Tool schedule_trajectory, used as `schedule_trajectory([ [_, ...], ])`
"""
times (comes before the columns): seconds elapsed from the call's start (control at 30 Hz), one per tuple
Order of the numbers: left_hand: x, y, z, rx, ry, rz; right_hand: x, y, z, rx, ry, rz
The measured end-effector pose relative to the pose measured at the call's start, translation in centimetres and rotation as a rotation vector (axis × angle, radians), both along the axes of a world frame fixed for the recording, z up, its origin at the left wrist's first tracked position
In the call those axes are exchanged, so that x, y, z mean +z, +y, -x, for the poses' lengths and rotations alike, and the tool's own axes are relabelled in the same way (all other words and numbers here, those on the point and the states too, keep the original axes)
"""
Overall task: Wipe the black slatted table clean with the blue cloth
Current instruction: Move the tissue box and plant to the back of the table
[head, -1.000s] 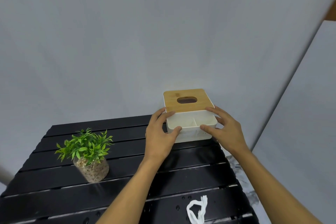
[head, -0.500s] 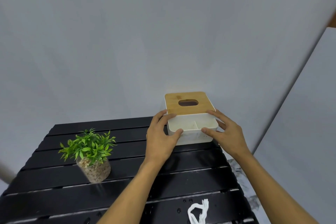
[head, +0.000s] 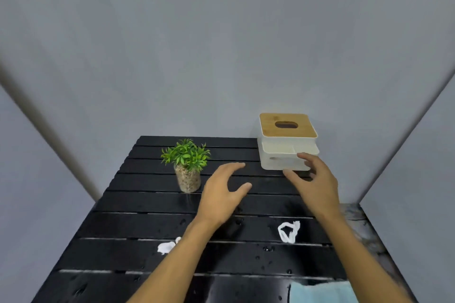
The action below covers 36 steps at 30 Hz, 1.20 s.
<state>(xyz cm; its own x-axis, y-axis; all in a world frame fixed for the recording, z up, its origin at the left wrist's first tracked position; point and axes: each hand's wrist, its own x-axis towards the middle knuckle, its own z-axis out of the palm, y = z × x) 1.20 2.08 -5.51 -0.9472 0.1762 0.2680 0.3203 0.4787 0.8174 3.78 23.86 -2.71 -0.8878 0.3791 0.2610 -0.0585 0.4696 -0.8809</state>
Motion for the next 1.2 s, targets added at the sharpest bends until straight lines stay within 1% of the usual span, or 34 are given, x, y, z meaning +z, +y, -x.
schedule_trajectory([
  [0.13, -0.5, -5.0, -3.8, 0.065, 0.006, 0.074, 0.5, -5.4, -2.4, 0.134, -0.09, 0.092],
  [0.2, -1.0, -7.9, -5.1, 0.125, -0.006, 0.094, 0.1, -8.1, -2.9, 0.193, -0.137, 0.102],
  [0.37, -2.6, -13.9, -5.6, 0.257, -0.034, 0.215, -2.1, -14.7, -2.6, 0.284, -0.2, 0.17],
  [0.5, -3.5, -16.5, -4.0, 0.291, -0.04, 0.29, -3.6, -18.7, -1.3, 0.284, -0.184, 0.222],
  [0.63, -4.2, -17.0, -1.7, 0.271, -0.051, 0.323, -4.6, -21.3, 1.0, 0.19, -0.14, 0.282],
  [0.77, -5.3, -16.5, -0.3, 0.257, -0.027, 0.353, -5.1, -23.1, 3.1, 0.129, -0.091, 0.386],
  [0.87, -5.4, -16.6, 0.5, 0.255, -0.014, 0.312, -5.5, -23.7, 4.2, 0.097, -0.036, 0.444],
  [1.07, -5.3, -16.9, 2.6, 0.237, 0.014, 0.268, -5.6, -22.0, 5.9, 0.06, 0.036, 0.419],
  [1.2, -5.4, -15.6, 4.1, 0.192, 0.025, 0.291, -5.4, -19.3, 7.3, 0.056, 0.054, 0.422],
])
